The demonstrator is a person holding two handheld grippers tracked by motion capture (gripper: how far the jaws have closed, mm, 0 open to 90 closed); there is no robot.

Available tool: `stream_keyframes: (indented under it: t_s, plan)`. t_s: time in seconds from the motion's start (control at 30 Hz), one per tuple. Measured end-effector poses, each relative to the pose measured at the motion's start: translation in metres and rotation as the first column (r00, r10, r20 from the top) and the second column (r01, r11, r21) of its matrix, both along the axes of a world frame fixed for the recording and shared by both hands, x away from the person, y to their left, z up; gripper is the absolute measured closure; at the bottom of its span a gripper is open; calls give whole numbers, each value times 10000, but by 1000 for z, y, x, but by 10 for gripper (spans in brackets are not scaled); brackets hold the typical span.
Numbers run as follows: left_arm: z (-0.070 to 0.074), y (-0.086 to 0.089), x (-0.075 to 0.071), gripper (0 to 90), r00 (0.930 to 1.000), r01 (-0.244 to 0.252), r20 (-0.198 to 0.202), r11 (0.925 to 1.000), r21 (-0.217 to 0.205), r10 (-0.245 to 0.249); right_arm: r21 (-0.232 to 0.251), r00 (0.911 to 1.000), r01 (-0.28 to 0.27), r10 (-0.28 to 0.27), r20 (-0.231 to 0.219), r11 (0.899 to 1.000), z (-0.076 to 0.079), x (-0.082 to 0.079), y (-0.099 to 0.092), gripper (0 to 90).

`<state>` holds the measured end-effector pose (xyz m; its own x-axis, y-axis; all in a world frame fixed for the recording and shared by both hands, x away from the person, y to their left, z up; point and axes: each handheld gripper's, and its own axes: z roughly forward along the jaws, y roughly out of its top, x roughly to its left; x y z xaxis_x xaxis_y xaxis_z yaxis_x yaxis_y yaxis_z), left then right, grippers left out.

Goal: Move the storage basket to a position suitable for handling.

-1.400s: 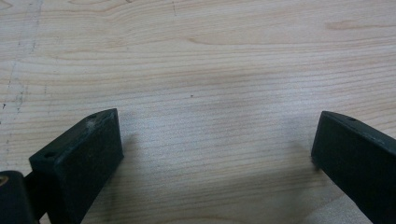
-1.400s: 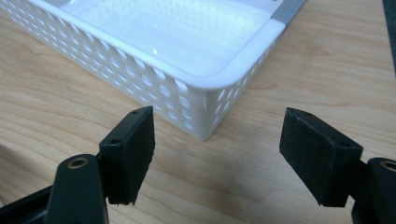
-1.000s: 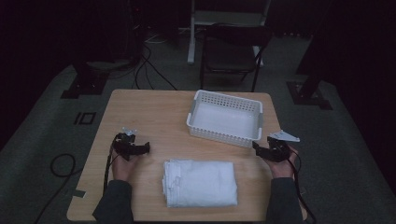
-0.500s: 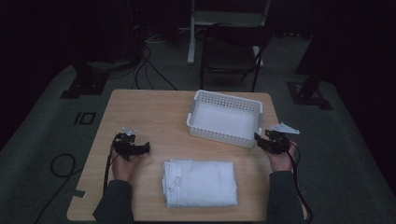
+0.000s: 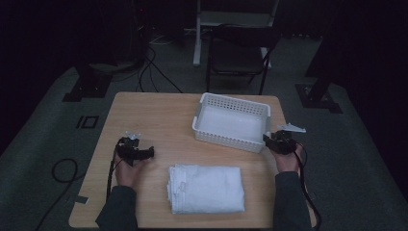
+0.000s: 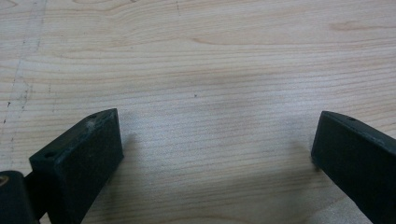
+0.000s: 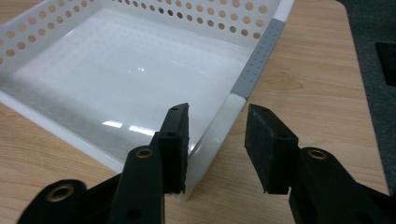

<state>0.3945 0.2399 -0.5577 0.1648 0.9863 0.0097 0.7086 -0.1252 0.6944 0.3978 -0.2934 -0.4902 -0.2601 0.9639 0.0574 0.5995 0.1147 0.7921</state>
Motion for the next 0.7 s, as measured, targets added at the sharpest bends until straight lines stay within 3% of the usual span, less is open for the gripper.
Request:
stream_keyframes:
  t_s: [0.4, 0.67, 0.7]
  plan:
    - [0, 1, 0, 15, 10000, -49, 2, 10000, 11, 49, 47, 9991, 181, -179, -389, 9998, 0, 5, 3, 627]
    - [0, 1, 0, 15, 10000, -38, -2, 10000, 19, 38, -13, 9986, 307, -308, -429, 9995, 0, 9, 5, 634]
    - [0, 1, 0, 16, 10000, -41, 1, 10000, 16, 41, -34, 9984, 398, -399, -411, 9992, 1, 10, 6, 667]
